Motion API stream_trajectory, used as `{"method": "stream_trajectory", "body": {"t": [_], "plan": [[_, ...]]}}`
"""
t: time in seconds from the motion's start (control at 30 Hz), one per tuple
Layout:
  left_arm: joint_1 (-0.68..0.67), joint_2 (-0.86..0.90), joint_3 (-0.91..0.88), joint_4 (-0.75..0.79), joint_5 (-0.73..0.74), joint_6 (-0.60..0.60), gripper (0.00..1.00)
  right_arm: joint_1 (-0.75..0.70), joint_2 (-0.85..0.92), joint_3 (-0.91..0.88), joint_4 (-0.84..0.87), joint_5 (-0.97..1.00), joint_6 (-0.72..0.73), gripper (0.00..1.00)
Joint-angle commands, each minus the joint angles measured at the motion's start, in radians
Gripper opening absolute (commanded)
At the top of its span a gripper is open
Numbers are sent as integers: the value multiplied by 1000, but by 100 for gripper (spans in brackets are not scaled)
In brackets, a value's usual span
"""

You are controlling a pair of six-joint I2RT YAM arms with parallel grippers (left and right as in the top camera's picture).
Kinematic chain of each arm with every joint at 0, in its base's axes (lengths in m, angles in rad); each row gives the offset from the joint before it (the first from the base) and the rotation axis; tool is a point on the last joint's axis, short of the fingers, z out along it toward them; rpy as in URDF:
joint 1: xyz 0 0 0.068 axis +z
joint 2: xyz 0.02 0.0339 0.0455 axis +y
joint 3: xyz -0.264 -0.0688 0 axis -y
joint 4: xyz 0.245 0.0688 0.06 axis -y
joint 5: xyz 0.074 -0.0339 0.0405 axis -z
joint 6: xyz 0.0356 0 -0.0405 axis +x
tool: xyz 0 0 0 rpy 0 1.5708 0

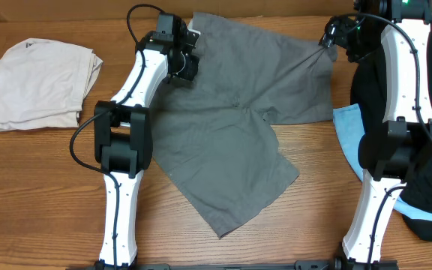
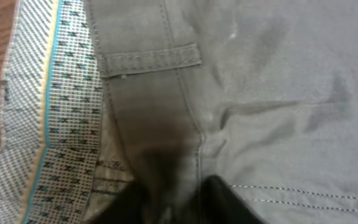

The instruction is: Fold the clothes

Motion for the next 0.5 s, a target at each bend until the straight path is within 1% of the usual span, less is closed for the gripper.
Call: {"method": "stream_trajectory", "body": {"t": [0.0, 0.03, 0.07, 0.13, 0.2, 0.27, 0.37, 0.47], "plan": [[-4, 20, -19, -13, -4, -2, 11, -2, 3, 23, 4, 6, -4, 90], [0, 20, -8, -21, -7, -10, 4, -2, 3, 23, 4, 6, -4, 90], [6, 20, 8, -31, -23, -43, 4, -2, 3, 23, 3, 6, -4, 90], [26, 19, 51, -61, -85, -146, 4, -2, 3, 23, 3, 6, -4, 91], [45, 19, 99, -97, -123, -210, 4, -2, 3, 23, 4, 6, -4, 90], [67, 19, 156, -148, -156, -250, 4, -2, 3, 23, 3, 6, -4, 90], [101, 19, 248, -243, -257, -322, 4, -1, 3, 18, 4, 6, -3, 89], [139, 19, 313, -310, -327, -342, 4, -1, 4, 3, 2, 5, -2, 89]]}}
